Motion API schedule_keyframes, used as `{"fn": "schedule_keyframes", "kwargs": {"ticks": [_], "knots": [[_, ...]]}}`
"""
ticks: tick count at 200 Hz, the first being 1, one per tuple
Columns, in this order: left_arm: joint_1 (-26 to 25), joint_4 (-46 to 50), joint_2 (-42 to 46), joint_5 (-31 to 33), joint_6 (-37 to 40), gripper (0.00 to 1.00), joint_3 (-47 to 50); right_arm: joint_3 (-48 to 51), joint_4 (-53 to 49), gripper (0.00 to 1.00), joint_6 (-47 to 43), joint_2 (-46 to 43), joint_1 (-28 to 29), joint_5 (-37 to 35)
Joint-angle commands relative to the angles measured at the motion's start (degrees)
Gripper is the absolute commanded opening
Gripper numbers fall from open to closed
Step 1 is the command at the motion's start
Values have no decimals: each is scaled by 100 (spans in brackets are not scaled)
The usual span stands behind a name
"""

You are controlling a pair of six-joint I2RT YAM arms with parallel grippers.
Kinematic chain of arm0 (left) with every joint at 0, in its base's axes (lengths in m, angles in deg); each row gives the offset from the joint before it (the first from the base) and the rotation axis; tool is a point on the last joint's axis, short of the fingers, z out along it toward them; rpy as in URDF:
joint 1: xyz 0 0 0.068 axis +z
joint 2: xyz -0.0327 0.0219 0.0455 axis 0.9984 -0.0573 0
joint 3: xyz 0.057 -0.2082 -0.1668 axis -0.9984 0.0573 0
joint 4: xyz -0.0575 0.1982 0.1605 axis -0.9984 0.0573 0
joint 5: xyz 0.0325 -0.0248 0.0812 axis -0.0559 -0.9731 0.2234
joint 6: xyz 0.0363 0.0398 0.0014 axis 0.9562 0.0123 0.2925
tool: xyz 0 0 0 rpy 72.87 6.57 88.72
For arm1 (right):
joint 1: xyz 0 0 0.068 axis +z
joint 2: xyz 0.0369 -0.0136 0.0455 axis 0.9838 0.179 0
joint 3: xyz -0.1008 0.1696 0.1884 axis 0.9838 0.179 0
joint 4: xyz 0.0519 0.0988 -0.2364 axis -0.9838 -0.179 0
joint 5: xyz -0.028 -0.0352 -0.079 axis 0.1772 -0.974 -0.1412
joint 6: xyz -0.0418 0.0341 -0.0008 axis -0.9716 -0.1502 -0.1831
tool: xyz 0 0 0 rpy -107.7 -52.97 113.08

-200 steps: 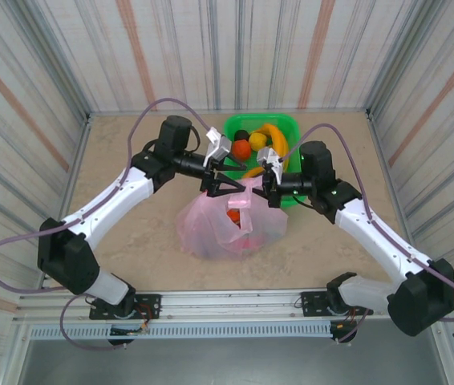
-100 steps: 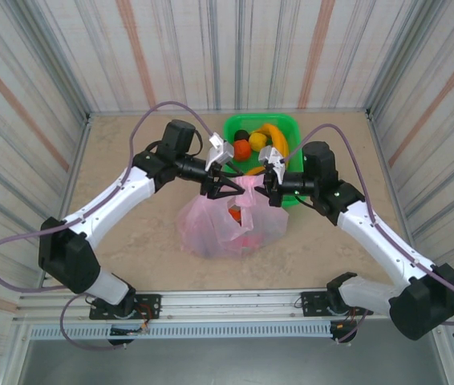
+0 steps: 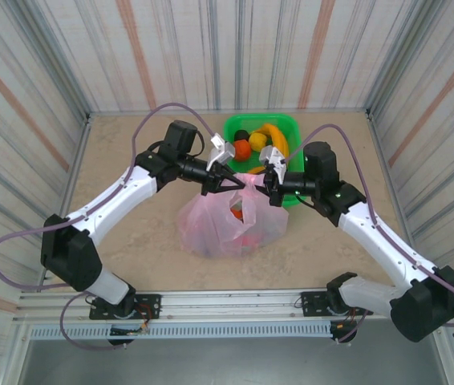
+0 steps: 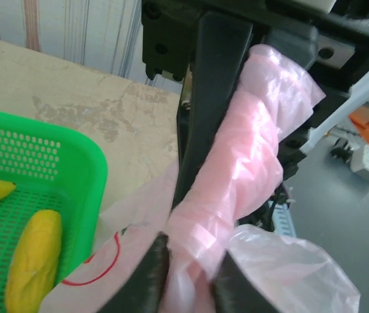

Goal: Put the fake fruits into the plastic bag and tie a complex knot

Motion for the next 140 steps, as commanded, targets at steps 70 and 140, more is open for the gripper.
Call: {"fn": "schedule_keyframes", "kwargs": {"ticks": [70, 140], "knots": [[-5, 129, 226, 152, 239, 0, 27, -507, -604, 11, -164, -224, -173, -90], [4, 404, 549, 268, 1169, 0, 27, -800, -3192, 43, -552, -946, -564, -640]]}}
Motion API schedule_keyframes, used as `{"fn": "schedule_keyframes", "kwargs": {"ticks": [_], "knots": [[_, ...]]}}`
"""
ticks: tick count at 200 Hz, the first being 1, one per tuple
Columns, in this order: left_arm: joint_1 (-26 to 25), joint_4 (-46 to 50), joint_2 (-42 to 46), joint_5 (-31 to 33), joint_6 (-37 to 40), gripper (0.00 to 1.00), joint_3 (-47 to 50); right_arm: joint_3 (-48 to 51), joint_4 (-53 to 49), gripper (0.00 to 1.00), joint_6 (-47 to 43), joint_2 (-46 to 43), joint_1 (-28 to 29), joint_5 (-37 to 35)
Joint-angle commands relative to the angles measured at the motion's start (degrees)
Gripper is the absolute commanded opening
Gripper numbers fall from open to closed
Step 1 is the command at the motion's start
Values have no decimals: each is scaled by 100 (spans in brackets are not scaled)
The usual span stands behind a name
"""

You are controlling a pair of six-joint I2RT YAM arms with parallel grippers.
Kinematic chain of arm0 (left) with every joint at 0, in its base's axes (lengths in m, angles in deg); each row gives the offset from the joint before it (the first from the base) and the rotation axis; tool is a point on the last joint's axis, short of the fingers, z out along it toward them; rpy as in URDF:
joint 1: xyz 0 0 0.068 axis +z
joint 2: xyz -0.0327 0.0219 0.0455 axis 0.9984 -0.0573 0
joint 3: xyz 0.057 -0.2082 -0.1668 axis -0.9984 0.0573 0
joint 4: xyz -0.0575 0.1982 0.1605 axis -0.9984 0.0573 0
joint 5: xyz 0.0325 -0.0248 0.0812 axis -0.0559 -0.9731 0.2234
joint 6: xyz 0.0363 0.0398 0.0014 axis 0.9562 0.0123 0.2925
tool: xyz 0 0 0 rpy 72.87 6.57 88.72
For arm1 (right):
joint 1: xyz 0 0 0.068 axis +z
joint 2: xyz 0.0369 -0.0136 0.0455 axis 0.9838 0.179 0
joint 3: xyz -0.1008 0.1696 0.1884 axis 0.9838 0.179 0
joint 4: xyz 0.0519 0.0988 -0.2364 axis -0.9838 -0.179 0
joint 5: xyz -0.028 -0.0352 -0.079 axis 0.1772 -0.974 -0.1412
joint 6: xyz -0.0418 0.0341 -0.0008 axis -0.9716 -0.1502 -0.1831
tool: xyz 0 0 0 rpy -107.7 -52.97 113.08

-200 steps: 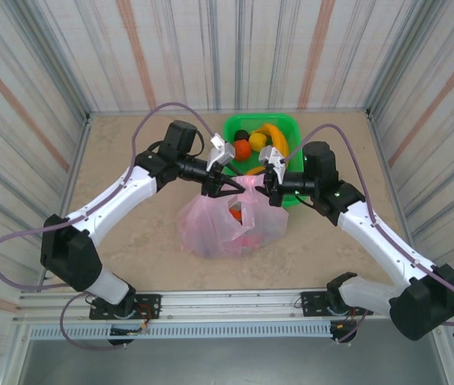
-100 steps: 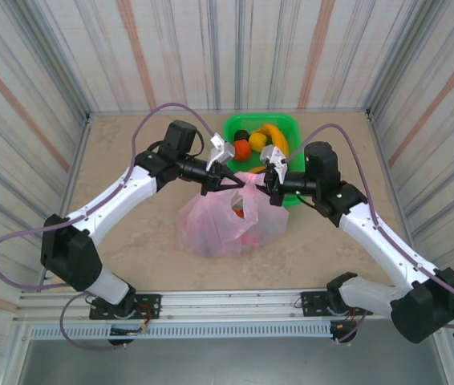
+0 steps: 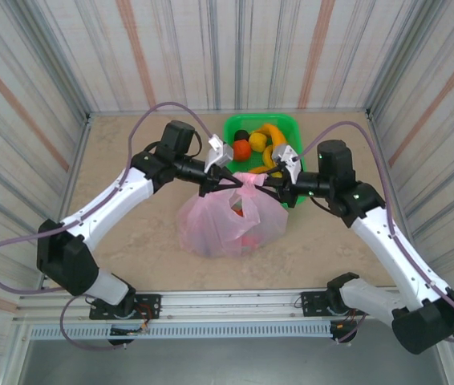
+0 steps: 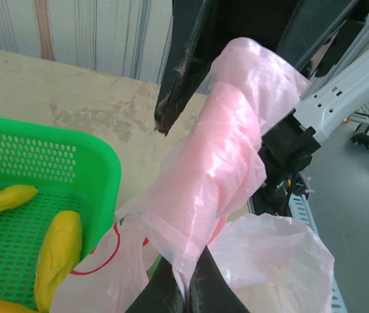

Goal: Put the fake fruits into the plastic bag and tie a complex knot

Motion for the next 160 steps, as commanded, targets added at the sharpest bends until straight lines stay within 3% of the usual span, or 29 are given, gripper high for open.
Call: {"fn": "schedule_keyframes", "kwargs": {"ticks": [1, 63, 119, 160], "knots": [[10, 197, 321, -15, 611, 0, 27, -249, -1403, 43, -284, -429, -140, -326], [6, 1045, 514, 167, 1862, 0, -197, -1102, -2809, 66, -845, -524, -321, -333], [10, 1477, 543, 661, 2517, 0, -281, -1769, -2881, 80, -1090, 257, 537, -470], [6, 1480, 623, 965, 2925, 0, -276, -2406, -3093, 81, -1251, 1120, 971, -711]]}}
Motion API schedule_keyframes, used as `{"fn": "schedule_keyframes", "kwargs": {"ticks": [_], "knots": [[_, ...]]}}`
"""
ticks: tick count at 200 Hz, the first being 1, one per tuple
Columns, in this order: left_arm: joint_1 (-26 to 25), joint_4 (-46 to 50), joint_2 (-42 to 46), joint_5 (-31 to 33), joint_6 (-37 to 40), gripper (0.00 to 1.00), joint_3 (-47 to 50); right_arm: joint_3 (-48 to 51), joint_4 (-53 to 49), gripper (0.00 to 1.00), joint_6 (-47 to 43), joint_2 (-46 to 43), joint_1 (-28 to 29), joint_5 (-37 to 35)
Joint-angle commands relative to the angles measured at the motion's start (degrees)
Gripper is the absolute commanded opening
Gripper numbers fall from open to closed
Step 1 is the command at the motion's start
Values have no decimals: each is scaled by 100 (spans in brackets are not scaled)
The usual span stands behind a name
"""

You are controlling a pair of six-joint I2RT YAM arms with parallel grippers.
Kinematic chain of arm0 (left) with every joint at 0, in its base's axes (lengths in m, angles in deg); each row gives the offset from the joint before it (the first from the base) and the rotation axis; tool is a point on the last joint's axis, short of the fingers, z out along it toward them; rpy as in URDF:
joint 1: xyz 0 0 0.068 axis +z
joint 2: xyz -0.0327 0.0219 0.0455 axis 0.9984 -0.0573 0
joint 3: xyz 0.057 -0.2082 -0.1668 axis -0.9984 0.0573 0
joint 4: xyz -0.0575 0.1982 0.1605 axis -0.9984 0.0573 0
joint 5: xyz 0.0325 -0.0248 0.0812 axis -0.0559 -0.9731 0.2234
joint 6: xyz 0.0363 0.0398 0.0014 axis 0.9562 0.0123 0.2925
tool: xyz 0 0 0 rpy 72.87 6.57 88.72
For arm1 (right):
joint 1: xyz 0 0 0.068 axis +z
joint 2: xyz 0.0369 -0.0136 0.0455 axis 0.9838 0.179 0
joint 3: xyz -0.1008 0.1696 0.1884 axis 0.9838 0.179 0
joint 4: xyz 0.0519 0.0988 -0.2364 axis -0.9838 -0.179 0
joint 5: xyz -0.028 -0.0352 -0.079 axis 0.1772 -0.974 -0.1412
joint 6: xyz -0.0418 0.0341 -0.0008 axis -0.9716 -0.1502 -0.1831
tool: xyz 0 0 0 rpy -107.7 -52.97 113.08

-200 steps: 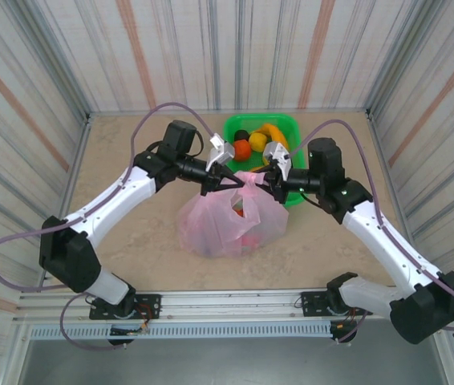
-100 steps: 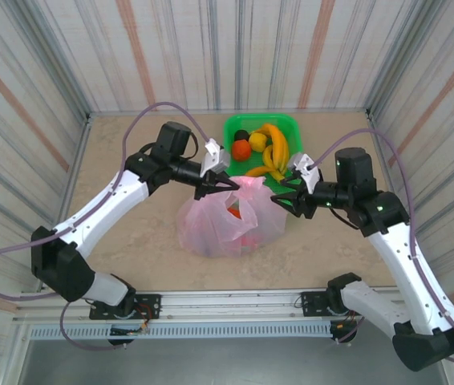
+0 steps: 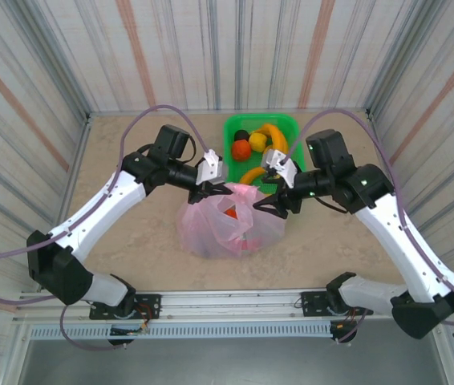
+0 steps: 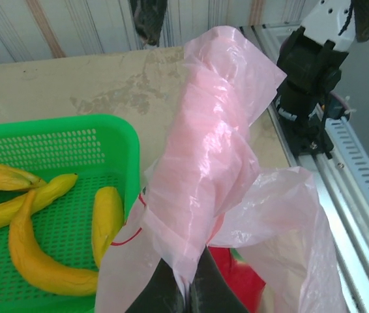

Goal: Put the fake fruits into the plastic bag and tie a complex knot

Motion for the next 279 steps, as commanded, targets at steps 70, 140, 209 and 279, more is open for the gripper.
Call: {"fn": "schedule_keyframes", "kwargs": {"ticks": [70, 140, 209, 279], "knots": [[-11, 155, 419, 712, 978, 0, -170, -399, 410, 69, 43, 1051, 401, 95], [-129, 102, 438, 1200, 1180, 0, -180, -426, 772, 46, 345, 1465, 563, 21], [-151, 14, 490, 1397, 1074, 0, -289, -142, 1249, 6, 646, 1472, 699, -444], [27, -281, 856, 909, 578, 27, -102, 29, 1580, 0, 700, 1235, 694, -1030]]}}
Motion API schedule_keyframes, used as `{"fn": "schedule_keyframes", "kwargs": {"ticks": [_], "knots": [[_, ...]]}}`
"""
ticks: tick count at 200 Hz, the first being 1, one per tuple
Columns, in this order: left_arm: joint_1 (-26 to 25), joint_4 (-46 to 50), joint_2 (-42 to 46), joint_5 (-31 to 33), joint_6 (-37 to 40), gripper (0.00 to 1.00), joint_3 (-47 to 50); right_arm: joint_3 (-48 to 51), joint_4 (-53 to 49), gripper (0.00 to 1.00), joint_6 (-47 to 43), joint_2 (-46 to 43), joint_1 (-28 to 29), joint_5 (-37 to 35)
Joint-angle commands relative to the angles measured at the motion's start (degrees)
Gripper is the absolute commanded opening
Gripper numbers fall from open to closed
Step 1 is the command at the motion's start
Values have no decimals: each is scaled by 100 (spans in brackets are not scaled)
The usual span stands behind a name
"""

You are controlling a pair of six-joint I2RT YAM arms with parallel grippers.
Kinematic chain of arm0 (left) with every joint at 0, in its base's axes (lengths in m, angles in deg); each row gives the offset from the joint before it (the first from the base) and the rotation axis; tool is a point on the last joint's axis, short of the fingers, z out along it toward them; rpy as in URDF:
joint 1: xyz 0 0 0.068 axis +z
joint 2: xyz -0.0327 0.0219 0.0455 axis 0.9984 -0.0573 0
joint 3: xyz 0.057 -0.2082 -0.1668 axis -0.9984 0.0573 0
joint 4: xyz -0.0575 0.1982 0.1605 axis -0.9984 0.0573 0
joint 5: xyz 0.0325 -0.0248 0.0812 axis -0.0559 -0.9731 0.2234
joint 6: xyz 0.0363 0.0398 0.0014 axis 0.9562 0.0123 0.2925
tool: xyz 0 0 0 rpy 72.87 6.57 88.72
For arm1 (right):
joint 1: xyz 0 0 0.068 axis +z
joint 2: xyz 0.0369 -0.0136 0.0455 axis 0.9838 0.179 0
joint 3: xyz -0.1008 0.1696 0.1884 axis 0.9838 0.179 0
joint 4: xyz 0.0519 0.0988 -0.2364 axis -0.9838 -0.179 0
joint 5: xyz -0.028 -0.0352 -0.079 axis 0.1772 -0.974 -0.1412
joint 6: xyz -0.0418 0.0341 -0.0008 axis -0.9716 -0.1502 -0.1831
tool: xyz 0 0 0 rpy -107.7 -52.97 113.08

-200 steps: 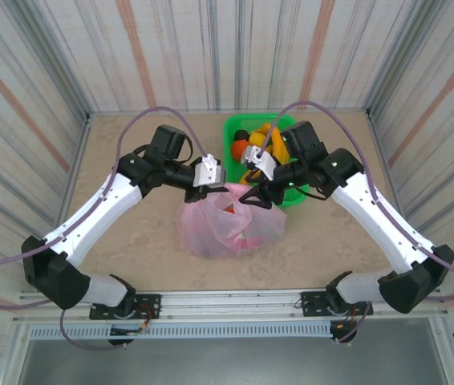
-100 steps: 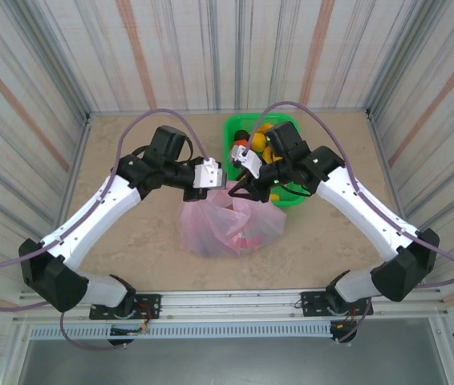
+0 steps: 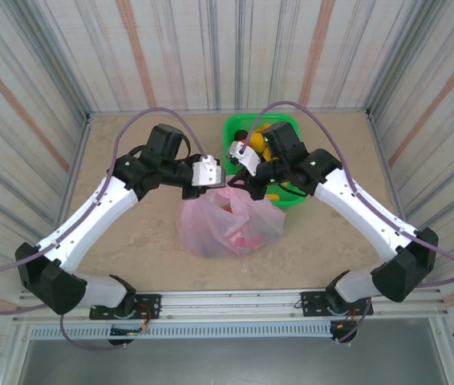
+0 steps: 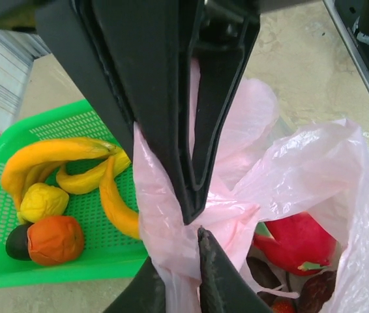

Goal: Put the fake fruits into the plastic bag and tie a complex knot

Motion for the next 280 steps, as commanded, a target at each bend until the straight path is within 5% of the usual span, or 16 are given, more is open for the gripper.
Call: {"fn": "schedule_keyframes", "kwargs": {"ticks": [1, 35, 66, 103, 137, 207, 280], "knots": [[115, -296, 386, -472, -264, 27, -14, 128, 203, 0, 92, -206, 31, -353], [420, -895, 863, -697, -909, 53, 354, 393, 587, 0, 107, -431, 33, -506], [772, -2160, 1401, -534, -2167, 65, 1038, 611, 982, 0, 119, -625, 42, -616], [1042, -3474, 1874, 596, -3650, 76, 1976, 835, 1328, 0, 136, -756, 106, -834], [1539, -3841, 1807, 1472, -4801, 77, 2739, 1269, 1994, 0, 290, -959, 249, -1133], [1599, -4117, 2079, 918, -5534, 77, 3885, 2314, 3758, 0, 768, -1212, 636, -1803], [1136, -4091, 2757, 940, -5939, 80, 4399, 2793, 4913, 0, 956, -809, 1222, -2903]]}}
